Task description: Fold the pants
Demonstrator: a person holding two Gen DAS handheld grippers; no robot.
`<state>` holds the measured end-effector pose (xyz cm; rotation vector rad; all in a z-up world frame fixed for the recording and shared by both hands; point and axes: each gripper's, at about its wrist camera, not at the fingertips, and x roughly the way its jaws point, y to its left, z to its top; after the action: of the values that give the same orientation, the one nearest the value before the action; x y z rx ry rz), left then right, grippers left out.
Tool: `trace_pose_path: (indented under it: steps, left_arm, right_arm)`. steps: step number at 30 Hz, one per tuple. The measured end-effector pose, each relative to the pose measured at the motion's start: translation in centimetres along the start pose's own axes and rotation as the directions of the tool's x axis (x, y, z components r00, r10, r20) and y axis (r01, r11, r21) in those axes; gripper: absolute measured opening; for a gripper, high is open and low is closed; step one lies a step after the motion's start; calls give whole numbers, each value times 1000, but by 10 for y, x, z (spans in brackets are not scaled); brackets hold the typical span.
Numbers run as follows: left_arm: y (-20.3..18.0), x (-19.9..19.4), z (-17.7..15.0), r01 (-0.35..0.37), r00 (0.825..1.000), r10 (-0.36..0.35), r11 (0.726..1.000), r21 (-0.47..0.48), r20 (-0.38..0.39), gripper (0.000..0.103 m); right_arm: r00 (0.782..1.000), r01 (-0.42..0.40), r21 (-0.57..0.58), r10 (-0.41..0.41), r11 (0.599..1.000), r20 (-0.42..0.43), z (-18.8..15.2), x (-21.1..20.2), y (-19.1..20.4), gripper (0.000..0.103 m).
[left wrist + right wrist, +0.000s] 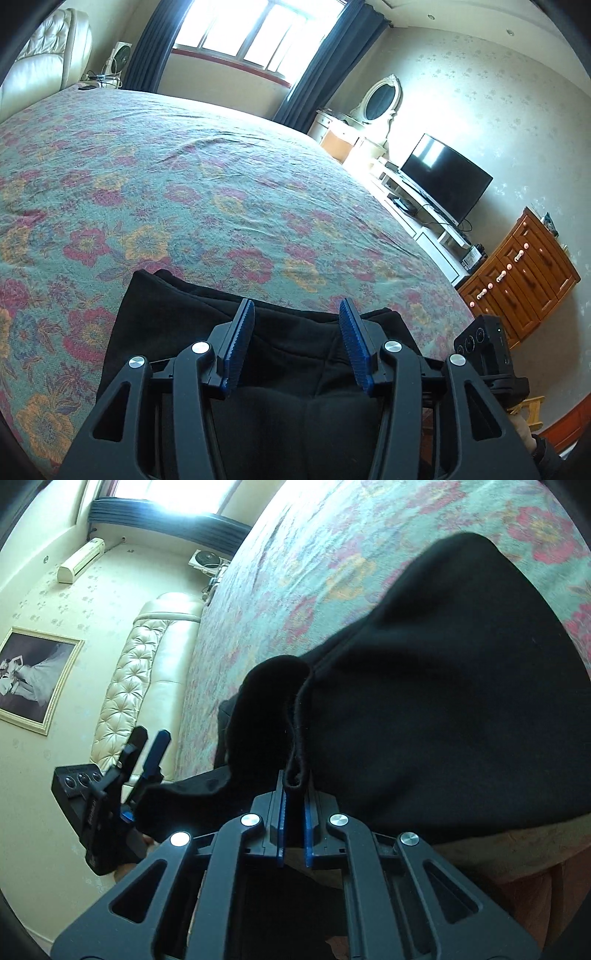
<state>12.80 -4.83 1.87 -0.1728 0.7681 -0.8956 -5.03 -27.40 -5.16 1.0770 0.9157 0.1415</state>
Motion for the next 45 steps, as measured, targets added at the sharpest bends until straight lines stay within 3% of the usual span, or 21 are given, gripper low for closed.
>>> trace_pose_path:
  steps: [3, 6, 8, 10, 12, 14, 18, 20, 21, 24, 25, 27, 29, 32, 39, 45]
  left_arm:
    - [0, 7, -1, 14, 1000, -15, 999, -31, -16, 48]
    - [3, 6, -1, 24, 1000, -24, 998, -59, -11, 48]
    - [5, 2, -2, 12, 1000, -12, 999, -50, -8, 48]
    - [10, -3, -3, -3, 1000, 3, 999, -47, -8, 49]
    - [15, -7, -4, -18, 1000, 17, 999, -50, -5, 54]
    - [19, -10, -6, -29, 1000, 29, 998, -51, 0, 54]
    - [19, -14, -9, -59, 998, 59, 998, -19, 3, 54]
    - [20, -16, -10, -72, 997, 72, 997, -8, 1, 56]
    - [20, -17, -11, -79, 997, 79, 997, -3, 3, 65]
    - [24, -22, -12, -97, 995, 97, 995, 9, 14, 72]
    - [27, -23, -12, -105, 994, 105, 994, 7, 15, 72]
    - [34, -24, -12, -110, 994, 110, 994, -21, 17, 72]
    - [41, -24, -12, -109, 994, 110, 993, -51, 14, 72]
    - [46, -24, -14, -117, 993, 117, 991, -68, 8, 72]
    - [51, -24, -17, -121, 993, 121, 989, -80, -5, 72]
    - [55, -24, -18, -122, 993, 122, 988, -91, -8, 72]
  right_arm:
    - [1000, 25, 47, -24, 999, -16, -5, 7, -22, 7]
    - [999, -10, 126, 13, 992, -31, -7, 12, -36, 8]
    - [1000, -1, 134, 0, 991, 9, -8, 3, -31, 15]
    - [998, -12, 107, 4, 994, 69, -8, -10, -20, 34]
    - [993, -57, 94, 46, 994, 111, -8, -16, -11, 38]
    - [993, -107, 85, 102, 991, 66, -9, -8, -3, 47]
    - [992, -122, 95, 123, 988, -6, -5, 18, 0, 48]
    - [995, -95, 66, 93, 993, 38, -1, 12, 12, 48]
    - [994, -81, 37, 78, 996, 79, 1, 5, 20, 48]
    - [976, -30, -35, 37, 999, 215, 6, -24, 40, 48]
    - [971, -20, -51, 32, 998, 237, 6, -32, 44, 56]
    - [985, -20, -50, 29, 999, 171, 10, -28, 46, 64]
    - [998, -34, -8, 35, 999, 48, 7, -7, 37, 64]
    - [998, -12, 63, 16, 998, -62, -1, 26, 16, 64]
    - [993, -88, 73, 93, 993, -72, -7, 51, 17, 67]
    - [992, -76, 59, 82, 995, -95, -9, 80, 32, 67]
